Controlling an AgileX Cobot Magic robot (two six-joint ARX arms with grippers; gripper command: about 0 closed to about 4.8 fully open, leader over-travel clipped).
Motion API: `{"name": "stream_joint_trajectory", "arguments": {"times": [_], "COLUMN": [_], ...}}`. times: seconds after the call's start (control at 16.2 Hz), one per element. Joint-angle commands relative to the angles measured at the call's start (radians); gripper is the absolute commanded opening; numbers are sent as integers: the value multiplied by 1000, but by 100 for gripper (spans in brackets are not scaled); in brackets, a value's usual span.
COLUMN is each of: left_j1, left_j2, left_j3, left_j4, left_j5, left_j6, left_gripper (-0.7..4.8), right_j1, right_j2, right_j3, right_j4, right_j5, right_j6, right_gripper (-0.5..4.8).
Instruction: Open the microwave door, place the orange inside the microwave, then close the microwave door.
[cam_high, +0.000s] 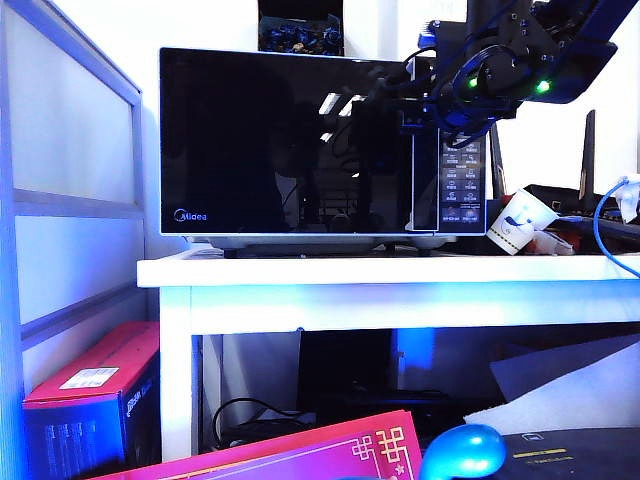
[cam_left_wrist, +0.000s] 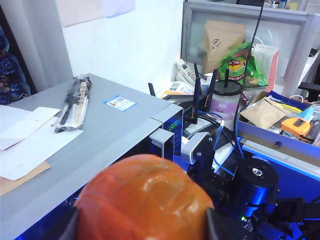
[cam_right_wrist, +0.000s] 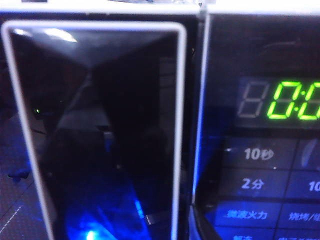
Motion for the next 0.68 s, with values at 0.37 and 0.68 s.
{"name": "stream_joint_trajectory", "arguments": {"times": [0.37,0.68], "left_j1": [-2,-2], "left_j2": [-4,-4], "left_j3": [3,3], "left_j4": [-5,-5], "left_j5": [1,4], "left_j6": [3,-4], "left_gripper": [280,280], "right_j1": [2,2], "right_j2": [-43,-66], "right_j3": [3,3], "right_j4": [-120,-138], "right_j5": [11,11], "right_j6": [3,3], "right_gripper": [256,256]}}
